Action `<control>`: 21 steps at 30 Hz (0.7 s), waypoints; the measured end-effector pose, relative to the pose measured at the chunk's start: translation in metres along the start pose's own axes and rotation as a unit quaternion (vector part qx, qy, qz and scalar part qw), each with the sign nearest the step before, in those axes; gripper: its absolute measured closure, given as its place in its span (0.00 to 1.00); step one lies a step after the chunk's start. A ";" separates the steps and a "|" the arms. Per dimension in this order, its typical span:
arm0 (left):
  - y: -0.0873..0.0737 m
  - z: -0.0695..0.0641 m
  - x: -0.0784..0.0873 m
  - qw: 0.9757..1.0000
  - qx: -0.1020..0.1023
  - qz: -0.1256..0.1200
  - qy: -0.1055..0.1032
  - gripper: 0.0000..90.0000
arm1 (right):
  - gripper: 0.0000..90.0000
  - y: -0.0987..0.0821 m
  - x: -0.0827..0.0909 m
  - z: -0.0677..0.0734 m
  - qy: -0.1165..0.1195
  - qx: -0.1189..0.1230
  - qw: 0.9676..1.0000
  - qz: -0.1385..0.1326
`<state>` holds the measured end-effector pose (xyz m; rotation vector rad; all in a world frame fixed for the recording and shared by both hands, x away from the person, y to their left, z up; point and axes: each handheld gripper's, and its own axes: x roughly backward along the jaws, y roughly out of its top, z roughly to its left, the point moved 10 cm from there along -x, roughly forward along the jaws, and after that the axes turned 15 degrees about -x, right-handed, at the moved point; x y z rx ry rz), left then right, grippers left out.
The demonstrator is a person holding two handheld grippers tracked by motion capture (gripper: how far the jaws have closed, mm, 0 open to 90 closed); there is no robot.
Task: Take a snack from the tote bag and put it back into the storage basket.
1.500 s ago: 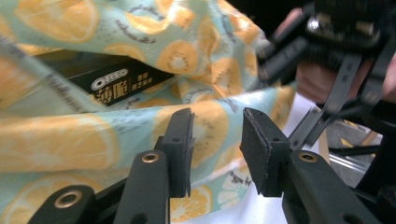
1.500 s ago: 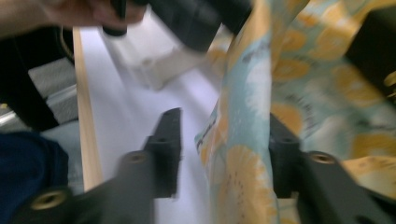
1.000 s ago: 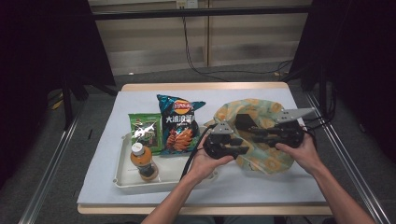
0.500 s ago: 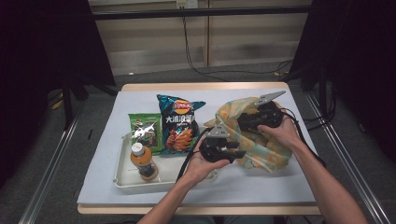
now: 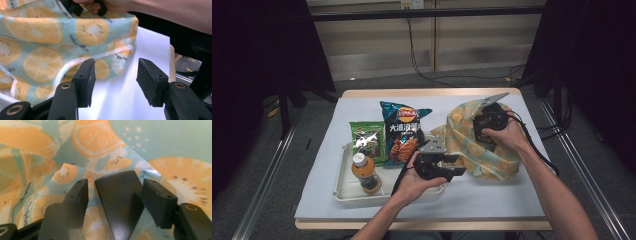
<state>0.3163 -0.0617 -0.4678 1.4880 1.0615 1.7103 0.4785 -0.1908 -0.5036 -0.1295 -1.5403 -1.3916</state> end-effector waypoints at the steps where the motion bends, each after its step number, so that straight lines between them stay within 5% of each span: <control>1: -0.001 0.000 0.002 1.000 -0.002 0.001 0.001 0.53 | 0.40 0.001 -0.001 0.001 0.009 0.001 1.000 0.001; 15: -0.011 0.002 0.008 1.000 0.002 0.009 0.006 0.50 | 0.30 0.006 -0.010 -0.006 0.008 0.004 1.000 0.009; 21: -0.012 0.006 0.008 1.000 0.007 0.009 0.011 0.50 | 0.31 -0.003 -0.020 -0.004 0.013 0.015 0.999 0.040</control>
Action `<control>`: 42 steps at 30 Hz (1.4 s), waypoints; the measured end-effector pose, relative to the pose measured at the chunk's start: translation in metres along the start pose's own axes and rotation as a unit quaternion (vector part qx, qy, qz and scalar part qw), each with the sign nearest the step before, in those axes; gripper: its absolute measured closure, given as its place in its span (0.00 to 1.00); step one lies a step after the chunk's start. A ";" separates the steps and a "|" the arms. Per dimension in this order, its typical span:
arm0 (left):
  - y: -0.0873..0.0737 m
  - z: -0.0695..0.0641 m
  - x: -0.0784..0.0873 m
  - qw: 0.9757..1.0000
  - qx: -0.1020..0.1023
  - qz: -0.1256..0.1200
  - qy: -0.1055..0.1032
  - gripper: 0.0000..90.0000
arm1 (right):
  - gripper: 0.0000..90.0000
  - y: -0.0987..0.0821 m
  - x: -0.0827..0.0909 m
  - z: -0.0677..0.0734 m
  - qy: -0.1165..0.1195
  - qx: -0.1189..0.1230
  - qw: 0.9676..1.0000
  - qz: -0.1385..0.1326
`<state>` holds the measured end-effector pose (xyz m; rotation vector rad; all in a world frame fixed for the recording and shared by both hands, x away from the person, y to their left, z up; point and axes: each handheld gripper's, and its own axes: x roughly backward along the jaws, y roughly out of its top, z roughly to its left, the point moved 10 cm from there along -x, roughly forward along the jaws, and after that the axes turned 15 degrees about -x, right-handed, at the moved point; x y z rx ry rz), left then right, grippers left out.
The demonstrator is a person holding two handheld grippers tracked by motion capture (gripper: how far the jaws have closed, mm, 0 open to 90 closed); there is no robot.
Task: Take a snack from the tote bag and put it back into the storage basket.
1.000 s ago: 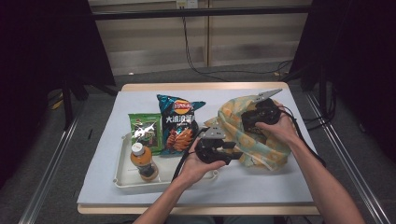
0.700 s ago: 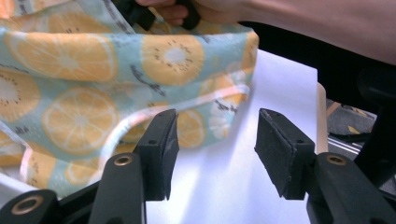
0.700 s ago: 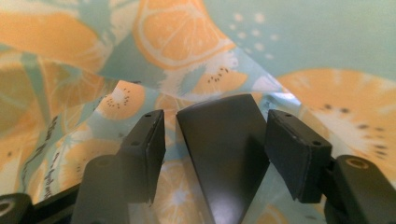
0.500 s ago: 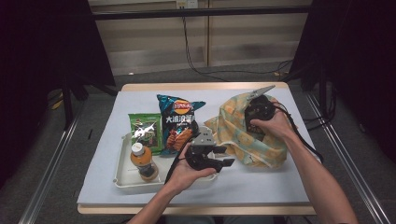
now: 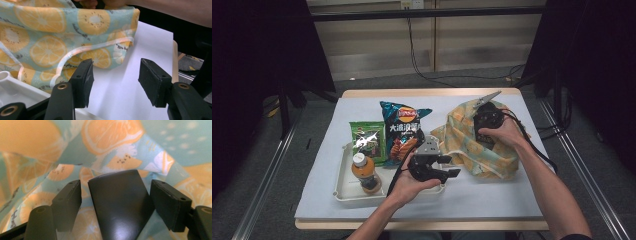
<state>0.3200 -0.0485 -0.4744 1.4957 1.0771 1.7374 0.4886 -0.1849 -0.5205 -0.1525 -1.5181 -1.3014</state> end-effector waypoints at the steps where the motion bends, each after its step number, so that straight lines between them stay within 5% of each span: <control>1: -0.001 0.001 -0.001 1.000 -0.002 0.002 0.000 0.50 | 0.36 -0.001 -0.001 0.001 0.001 0.007 1.000 0.000; 9: 0.001 0.006 -0.008 1.000 0.001 0.002 0.007 0.51 | 0.41 -0.009 0.008 0.011 0.006 0.031 0.999 0.012; 16: 0.006 0.010 -0.016 1.000 -0.002 0.002 0.006 0.52 | 0.44 -0.013 0.027 0.024 0.026 0.050 0.998 -0.004; 23: 0.005 0.013 -0.014 1.000 0.002 0.003 0.012 0.52 | 0.43 -0.033 0.025 0.040 0.052 0.073 0.996 0.027; 36: 0.006 0.015 -0.012 1.000 0.002 0.000 0.014 0.51 | 0.31 -0.055 0.033 0.030 0.039 0.078 0.995 0.054; 42: 0.007 0.016 -0.016 1.000 0.005 -0.001 0.017 0.51 | 0.44 -0.059 0.031 0.029 0.026 0.101 0.993 0.058</control>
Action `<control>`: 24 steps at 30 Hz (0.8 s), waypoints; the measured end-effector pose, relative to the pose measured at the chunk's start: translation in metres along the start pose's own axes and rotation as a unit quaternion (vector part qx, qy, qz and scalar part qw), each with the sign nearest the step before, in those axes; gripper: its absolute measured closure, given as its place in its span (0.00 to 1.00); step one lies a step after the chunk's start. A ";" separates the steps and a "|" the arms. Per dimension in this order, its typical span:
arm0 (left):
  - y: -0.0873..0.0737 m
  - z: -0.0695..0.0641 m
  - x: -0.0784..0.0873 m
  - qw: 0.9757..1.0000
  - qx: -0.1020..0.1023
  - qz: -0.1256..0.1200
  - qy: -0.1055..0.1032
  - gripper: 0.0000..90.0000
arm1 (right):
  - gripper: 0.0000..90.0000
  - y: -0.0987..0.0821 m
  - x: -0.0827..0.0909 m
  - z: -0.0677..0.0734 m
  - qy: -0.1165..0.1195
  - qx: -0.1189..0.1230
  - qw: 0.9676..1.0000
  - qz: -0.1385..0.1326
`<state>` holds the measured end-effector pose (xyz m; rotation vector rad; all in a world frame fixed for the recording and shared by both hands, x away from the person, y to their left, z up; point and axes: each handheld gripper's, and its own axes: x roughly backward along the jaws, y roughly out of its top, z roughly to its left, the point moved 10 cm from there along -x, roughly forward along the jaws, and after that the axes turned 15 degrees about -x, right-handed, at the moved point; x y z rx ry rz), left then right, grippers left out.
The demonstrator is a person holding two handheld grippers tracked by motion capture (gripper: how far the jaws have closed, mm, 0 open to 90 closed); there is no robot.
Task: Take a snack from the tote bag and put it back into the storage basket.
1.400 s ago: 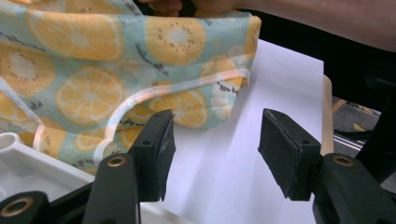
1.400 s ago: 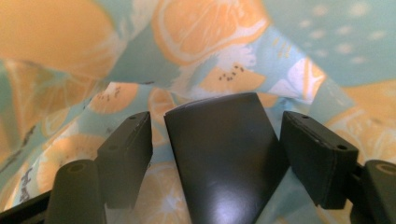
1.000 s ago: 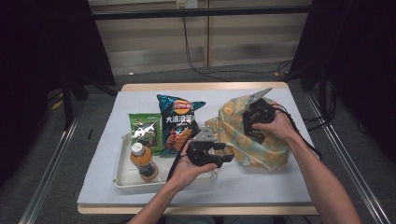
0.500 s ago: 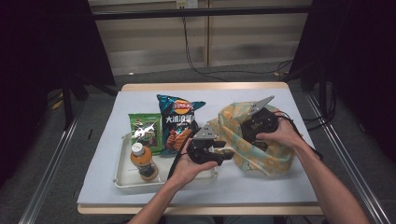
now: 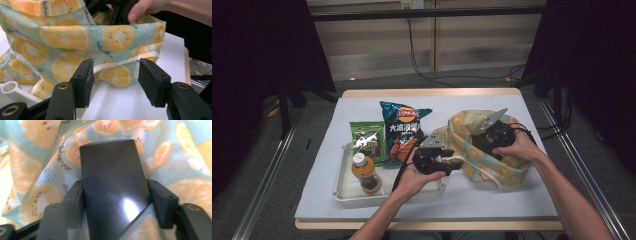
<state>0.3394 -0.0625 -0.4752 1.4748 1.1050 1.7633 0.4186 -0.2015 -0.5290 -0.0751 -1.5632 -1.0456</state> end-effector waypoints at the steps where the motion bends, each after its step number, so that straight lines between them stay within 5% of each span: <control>1: 0.001 0.000 -0.001 1.000 0.002 0.000 0.001 0.51 | 0.45 0.001 0.001 0.000 -0.001 0.002 1.000 -0.003; 15: 0.020 0.003 -0.001 1.000 -0.006 -0.018 0.005 0.52 | 0.47 0.022 0.045 0.012 0.030 -0.012 0.993 -0.111; 24: 0.020 0.008 -0.011 1.000 -0.009 -0.014 0.013 0.49 | 0.47 0.038 0.074 0.017 0.052 -0.027 0.984 -0.170</control>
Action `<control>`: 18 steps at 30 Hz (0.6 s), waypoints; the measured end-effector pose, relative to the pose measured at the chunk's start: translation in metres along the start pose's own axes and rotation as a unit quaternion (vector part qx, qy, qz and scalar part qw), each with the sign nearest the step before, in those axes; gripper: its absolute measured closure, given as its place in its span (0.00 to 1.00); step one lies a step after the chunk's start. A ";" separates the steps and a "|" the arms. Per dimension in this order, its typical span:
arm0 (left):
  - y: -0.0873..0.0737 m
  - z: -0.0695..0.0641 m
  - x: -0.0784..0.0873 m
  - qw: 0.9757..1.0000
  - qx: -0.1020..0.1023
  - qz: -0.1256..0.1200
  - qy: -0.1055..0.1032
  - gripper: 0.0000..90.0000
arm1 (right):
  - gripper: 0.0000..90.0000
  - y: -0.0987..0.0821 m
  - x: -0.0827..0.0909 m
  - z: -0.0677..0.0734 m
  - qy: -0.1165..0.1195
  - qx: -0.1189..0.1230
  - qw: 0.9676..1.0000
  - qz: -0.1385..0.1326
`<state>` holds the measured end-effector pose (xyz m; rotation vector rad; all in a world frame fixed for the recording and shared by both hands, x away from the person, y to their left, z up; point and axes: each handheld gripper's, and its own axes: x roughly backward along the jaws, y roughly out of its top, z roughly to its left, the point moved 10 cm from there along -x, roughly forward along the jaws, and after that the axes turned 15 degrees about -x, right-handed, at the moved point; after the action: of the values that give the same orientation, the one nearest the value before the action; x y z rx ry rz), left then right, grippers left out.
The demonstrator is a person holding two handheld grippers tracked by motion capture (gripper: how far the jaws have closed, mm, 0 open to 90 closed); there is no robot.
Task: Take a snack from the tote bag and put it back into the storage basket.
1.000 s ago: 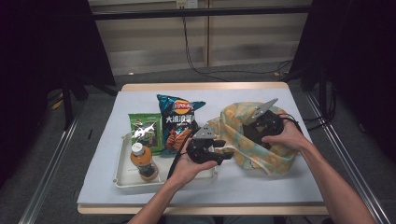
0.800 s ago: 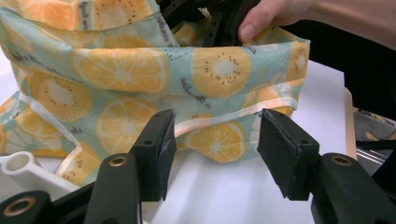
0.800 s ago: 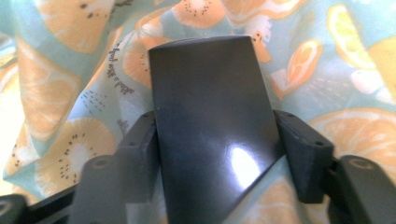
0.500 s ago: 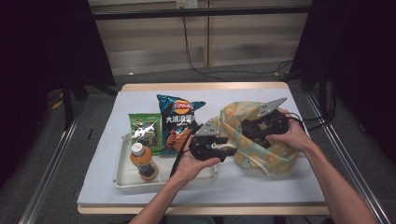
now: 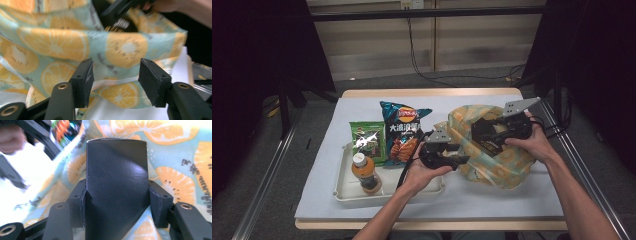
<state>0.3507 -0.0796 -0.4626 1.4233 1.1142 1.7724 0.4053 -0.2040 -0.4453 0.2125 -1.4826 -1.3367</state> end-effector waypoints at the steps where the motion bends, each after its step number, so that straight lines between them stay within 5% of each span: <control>1: 0.003 0.001 0.001 1.000 0.001 -0.007 -0.001 0.49 | 0.47 0.003 0.002 0.003 0.003 0.001 1.000 -0.006; 9: 0.017 0.017 -0.001 0.999 0.007 -0.027 0.018 0.49 | 0.47 0.001 -0.004 0.012 0.009 0.007 1.000 0.001; 18: 0.001 0.023 -0.025 1.000 0.015 0.020 0.014 0.52 | 0.47 0.002 0.006 0.006 0.012 -0.010 1.000 -0.025</control>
<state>0.3788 -0.0959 -0.4711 1.4520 1.1384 1.8144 0.3992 -0.2042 -0.4389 0.2518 -1.4520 -1.3838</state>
